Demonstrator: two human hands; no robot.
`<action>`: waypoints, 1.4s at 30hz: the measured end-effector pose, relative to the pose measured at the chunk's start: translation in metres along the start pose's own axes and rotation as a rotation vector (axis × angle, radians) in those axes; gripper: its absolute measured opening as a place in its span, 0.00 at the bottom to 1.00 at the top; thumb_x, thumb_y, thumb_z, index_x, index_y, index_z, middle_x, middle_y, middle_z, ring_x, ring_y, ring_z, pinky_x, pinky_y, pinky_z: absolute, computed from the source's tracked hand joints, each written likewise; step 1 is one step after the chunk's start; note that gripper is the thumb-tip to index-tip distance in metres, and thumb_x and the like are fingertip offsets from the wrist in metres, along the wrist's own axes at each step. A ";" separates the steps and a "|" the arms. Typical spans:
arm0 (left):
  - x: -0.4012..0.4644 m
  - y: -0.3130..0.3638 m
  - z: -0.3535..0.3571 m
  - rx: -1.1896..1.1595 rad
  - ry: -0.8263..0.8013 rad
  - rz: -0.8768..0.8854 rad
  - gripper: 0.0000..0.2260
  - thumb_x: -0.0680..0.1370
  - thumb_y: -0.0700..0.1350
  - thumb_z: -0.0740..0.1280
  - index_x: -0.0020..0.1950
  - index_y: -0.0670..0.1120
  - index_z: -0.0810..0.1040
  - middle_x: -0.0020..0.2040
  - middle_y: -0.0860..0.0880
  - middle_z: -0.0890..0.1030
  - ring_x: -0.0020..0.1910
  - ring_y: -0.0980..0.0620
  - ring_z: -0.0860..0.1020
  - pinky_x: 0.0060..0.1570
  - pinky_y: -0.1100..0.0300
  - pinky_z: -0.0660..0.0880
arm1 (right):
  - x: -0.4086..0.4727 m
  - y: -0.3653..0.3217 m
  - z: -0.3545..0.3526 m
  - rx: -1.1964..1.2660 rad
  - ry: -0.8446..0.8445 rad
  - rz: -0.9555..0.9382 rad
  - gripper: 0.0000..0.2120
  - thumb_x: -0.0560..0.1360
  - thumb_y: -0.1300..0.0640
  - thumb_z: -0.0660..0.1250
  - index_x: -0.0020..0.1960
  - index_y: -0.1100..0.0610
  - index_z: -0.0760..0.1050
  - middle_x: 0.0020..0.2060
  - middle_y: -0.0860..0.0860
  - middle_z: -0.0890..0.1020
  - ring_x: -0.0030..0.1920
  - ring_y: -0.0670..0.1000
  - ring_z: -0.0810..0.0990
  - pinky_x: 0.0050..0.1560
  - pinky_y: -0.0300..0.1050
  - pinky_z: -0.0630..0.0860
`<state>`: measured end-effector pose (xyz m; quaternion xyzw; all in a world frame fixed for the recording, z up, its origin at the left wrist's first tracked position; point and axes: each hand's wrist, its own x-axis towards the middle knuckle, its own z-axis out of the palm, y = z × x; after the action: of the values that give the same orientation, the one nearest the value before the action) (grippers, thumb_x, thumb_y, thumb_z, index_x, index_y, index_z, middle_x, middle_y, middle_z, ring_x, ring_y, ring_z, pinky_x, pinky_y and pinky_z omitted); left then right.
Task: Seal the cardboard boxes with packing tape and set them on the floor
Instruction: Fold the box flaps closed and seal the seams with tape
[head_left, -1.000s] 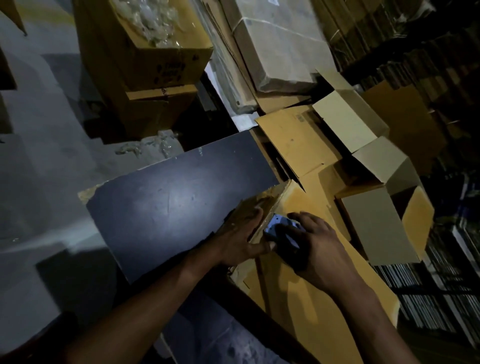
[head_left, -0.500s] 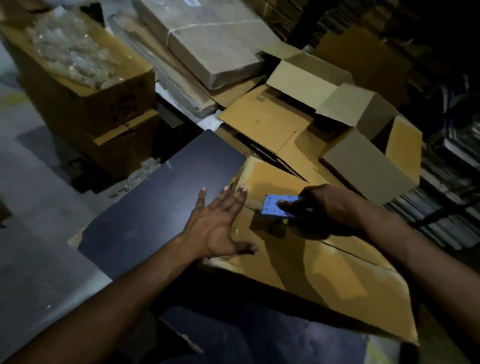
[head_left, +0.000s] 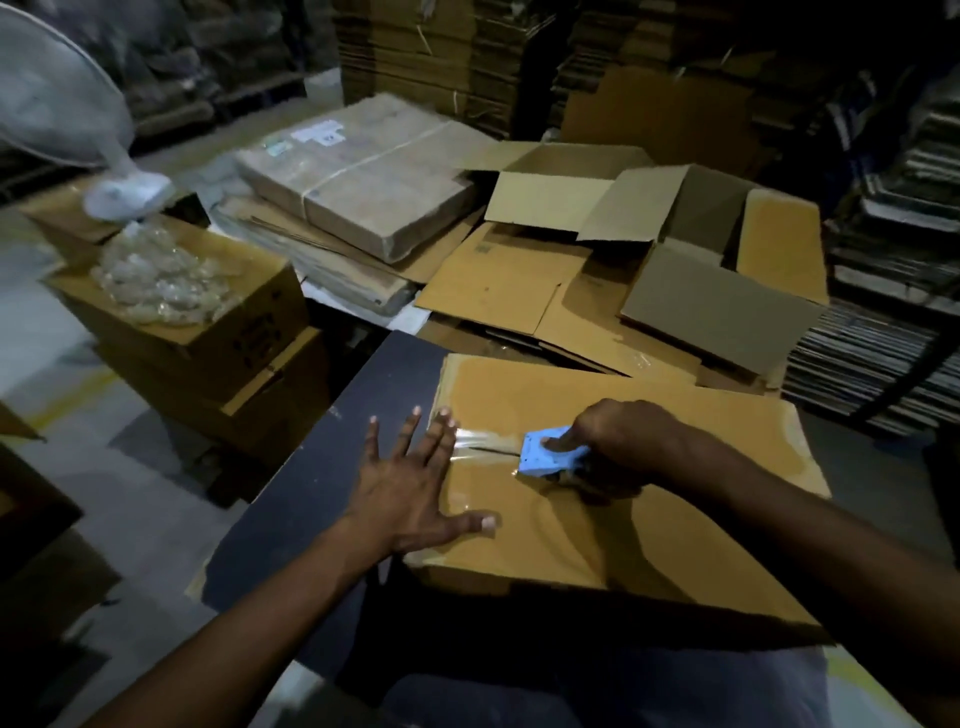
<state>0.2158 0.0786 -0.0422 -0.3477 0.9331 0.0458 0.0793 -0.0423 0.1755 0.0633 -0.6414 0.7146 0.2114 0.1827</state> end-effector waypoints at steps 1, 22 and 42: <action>0.000 0.005 -0.002 0.022 0.006 0.007 0.60 0.65 0.87 0.39 0.84 0.48 0.36 0.83 0.52 0.35 0.83 0.46 0.34 0.74 0.30 0.31 | 0.000 0.002 0.001 0.003 0.015 0.010 0.22 0.82 0.38 0.60 0.72 0.45 0.73 0.64 0.52 0.77 0.61 0.54 0.77 0.52 0.46 0.72; 0.018 -0.037 0.000 0.110 -0.067 0.347 0.52 0.73 0.82 0.43 0.85 0.49 0.40 0.84 0.51 0.39 0.83 0.54 0.38 0.81 0.48 0.38 | 0.021 -0.053 -0.007 -0.172 0.026 -0.044 0.24 0.78 0.46 0.66 0.73 0.45 0.69 0.56 0.51 0.77 0.54 0.56 0.78 0.51 0.54 0.75; 0.010 0.060 0.005 0.036 -0.136 0.412 0.55 0.73 0.83 0.44 0.85 0.44 0.41 0.84 0.47 0.39 0.83 0.50 0.35 0.79 0.39 0.35 | -0.029 0.015 0.038 -0.139 0.086 0.006 0.28 0.78 0.46 0.68 0.77 0.41 0.66 0.63 0.54 0.78 0.58 0.58 0.80 0.46 0.47 0.74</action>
<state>0.1698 0.1184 -0.0472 -0.1442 0.9776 0.0678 0.1372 -0.0544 0.2218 0.0473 -0.6587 0.7075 0.2331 0.1063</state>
